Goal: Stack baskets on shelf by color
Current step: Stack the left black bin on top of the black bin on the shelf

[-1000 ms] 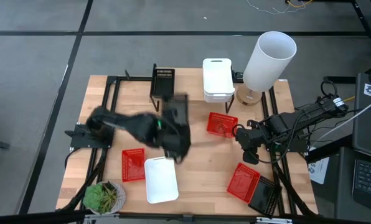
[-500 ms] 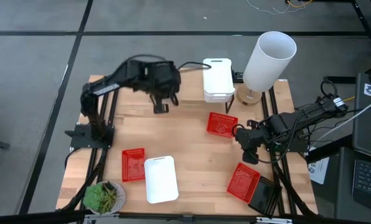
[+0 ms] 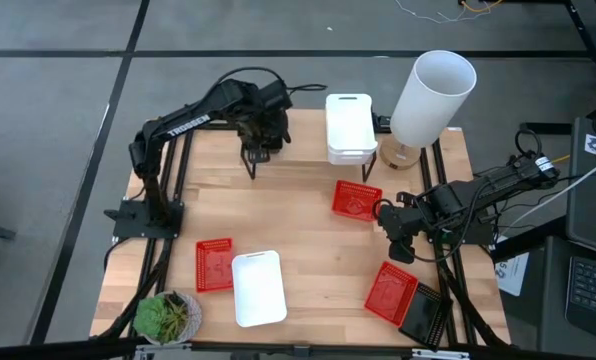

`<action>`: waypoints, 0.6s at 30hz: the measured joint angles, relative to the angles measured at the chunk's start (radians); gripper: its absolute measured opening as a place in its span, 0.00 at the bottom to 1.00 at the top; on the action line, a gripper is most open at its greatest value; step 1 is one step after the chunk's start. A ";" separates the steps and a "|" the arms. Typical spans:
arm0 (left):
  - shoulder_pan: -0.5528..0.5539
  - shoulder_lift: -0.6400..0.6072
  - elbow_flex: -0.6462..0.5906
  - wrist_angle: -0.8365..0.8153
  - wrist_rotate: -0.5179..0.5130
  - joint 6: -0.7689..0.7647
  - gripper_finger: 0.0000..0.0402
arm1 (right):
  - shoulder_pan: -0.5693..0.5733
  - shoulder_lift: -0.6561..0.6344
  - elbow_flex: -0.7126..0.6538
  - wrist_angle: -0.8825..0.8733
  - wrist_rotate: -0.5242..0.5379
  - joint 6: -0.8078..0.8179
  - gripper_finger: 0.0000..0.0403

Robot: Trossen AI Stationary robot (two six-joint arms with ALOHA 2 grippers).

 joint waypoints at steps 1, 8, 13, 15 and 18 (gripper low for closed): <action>-0.002 0.000 0.000 0.007 0.002 0.007 0.00 | 0.000 0.000 0.000 0.000 0.000 0.000 0.30; -0.032 0.000 0.000 0.029 0.007 0.011 0.00 | 0.000 0.000 0.000 0.001 0.000 0.026 0.30; -0.037 0.000 0.000 0.047 0.007 -0.001 0.00 | 0.000 0.000 0.000 0.001 0.000 0.025 0.30; -0.036 0.000 0.000 0.058 0.007 -0.019 0.01 | 0.000 0.000 0.000 0.001 0.000 0.026 0.30; -0.031 0.000 0.000 0.052 -0.001 -0.020 0.04 | 0.000 0.000 0.000 0.001 0.000 0.028 0.30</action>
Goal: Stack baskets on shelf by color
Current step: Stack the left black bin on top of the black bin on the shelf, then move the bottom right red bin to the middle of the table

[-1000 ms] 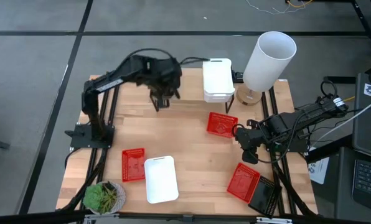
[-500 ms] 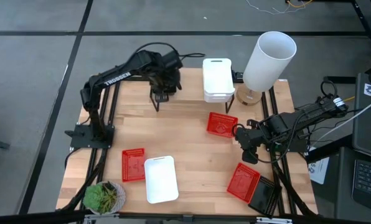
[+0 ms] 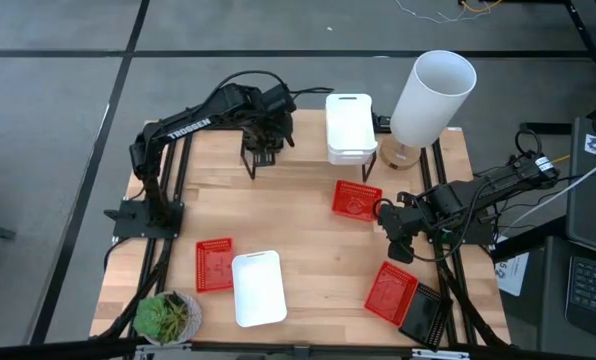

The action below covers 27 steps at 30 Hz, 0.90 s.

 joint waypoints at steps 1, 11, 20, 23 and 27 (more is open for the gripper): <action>0.002 0.000 0.000 -0.003 -0.003 0.000 0.06 | 0.000 0.000 0.000 0.000 0.000 0.000 0.30; 0.008 0.000 0.000 -0.028 -0.050 -0.030 0.17 | 0.000 0.000 0.000 0.000 0.000 0.003 0.30; -0.015 -0.006 0.000 -0.083 -0.051 -0.163 0.17 | 0.000 0.000 0.000 0.000 -0.011 0.002 0.30; -0.055 -0.014 0.000 -0.147 -0.051 -0.235 0.17 | 0.000 0.000 0.000 0.000 -0.039 0.002 0.30; -0.128 -0.021 -0.001 -0.232 -0.045 -0.330 0.17 | 0.000 0.000 0.000 0.001 -0.078 0.049 0.30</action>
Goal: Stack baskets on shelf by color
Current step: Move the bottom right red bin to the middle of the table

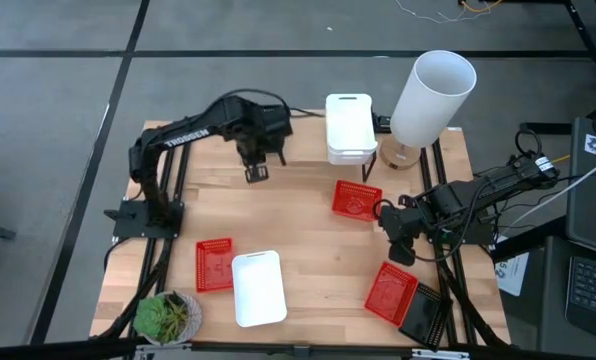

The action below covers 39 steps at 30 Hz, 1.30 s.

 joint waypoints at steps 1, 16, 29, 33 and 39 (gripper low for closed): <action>-0.022 -0.004 0.000 0.008 0.000 -0.017 0.17 | 0.001 0.000 0.000 0.001 -0.017 0.023 0.30; -0.372 -0.012 -0.043 0.061 -0.005 -0.121 0.17 | 0.348 0.091 0.000 0.177 -0.007 0.376 0.30; -0.476 -0.012 -0.250 0.234 -0.086 -0.144 0.17 | 0.367 0.431 0.008 0.198 -0.093 0.412 0.30; -0.494 -0.011 -0.324 0.288 -0.057 -0.153 0.17 | 0.318 0.506 0.008 0.215 -0.023 0.357 0.30; -0.512 -0.011 -0.370 0.343 -0.059 -0.167 0.17 | 0.180 0.553 0.008 0.556 0.220 0.077 0.30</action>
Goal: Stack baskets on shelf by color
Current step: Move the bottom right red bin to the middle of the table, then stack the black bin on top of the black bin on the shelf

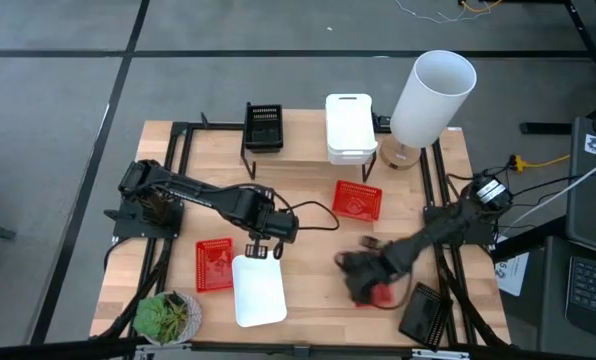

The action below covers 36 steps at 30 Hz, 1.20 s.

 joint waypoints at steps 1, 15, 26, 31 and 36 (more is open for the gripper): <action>0.000 0.000 -0.002 0.022 -0.001 0.000 0.17 | -0.025 -0.001 0.002 0.095 0.063 -0.072 0.30; -0.012 0.000 -0.004 0.051 -0.012 -0.022 0.17 | 0.067 -0.241 0.151 -0.181 -0.215 0.026 0.30; -0.016 0.000 -0.004 0.083 -0.090 -0.022 0.17 | 0.371 -0.241 0.067 -0.209 -0.314 0.617 0.30; -0.015 0.000 -0.004 0.082 -0.090 -0.020 0.17 | 0.484 -0.241 0.002 -0.108 -0.436 0.994 0.30; -0.015 0.000 -0.004 0.082 -0.091 -0.020 0.17 | 0.541 -0.241 -0.015 -0.093 -0.440 1.128 0.30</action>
